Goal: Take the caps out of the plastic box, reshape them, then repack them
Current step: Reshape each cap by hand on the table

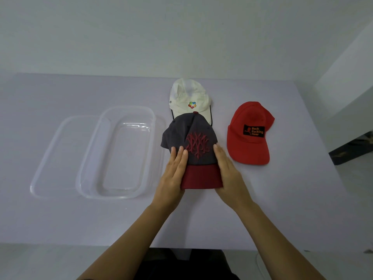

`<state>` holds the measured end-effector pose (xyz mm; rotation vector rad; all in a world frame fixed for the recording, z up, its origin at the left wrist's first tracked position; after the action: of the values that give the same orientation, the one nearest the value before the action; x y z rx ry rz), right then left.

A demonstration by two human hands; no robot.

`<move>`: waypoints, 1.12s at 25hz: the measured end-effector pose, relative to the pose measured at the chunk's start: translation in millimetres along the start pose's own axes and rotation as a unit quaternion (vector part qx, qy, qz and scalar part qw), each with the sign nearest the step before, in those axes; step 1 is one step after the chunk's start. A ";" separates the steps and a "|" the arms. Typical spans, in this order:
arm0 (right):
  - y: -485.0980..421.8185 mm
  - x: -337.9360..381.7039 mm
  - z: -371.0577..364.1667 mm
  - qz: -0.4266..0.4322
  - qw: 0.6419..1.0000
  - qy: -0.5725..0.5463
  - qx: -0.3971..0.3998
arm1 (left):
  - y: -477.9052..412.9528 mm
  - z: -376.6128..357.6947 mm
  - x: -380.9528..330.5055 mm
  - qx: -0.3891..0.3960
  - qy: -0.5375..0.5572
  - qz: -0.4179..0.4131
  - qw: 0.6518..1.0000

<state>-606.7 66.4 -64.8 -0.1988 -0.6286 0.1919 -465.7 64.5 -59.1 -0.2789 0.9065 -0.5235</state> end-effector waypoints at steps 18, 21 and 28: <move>1.4 19.1 -15.9 -0.058 0.963 -0.264 -0.010 | -2.1 -11.4 9.4 0.043 0.210 0.218 0.952; 2.1 -2.8 -2.8 0.003 0.995 -0.096 -0.013 | -8.5 -6.0 10.2 0.159 0.138 0.142 0.967; 5.3 14.2 4.7 0.145 0.982 0.104 -0.067 | -91.0 47.1 37.1 0.032 0.273 0.272 0.922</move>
<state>-598.9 75.5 -54.4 -0.4349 -0.4013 0.4047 -437.5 -31.4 -15.9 0.1988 1.4445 -0.1024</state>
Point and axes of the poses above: each hand's wrist, its own y-axis away from the middle knuckle, its own z-axis out of the back of the hand, x = y × z, the point moved 9 cm from there along -y, towards the middle knuckle, and after that the axes turned 8 degrees about y, right-handed, at the moved point
